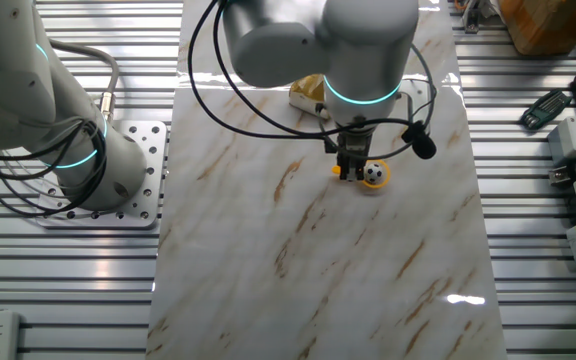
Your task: Attach the bubble ring to the ball
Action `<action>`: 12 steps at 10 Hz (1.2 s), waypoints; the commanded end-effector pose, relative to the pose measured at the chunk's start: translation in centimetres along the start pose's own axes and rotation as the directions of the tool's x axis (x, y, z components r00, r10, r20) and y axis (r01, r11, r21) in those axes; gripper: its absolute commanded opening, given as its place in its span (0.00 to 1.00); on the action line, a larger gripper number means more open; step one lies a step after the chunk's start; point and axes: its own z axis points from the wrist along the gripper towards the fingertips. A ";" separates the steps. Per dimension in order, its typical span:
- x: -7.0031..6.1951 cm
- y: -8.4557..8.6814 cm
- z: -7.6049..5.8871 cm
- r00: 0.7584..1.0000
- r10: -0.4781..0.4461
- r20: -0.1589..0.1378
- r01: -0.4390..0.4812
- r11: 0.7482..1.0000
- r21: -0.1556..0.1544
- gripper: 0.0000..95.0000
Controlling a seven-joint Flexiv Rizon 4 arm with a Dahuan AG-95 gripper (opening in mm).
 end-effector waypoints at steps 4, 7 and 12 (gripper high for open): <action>0.0 0.1 0.0 1.000 -0.001 -0.017 0.001 1.000 -0.001 0.00; 0.0 0.1 0.0 1.000 -0.012 -0.010 0.012 1.000 -0.003 0.00; -0.1 0.1 0.0 1.000 -0.031 -0.002 0.031 1.000 -0.002 0.20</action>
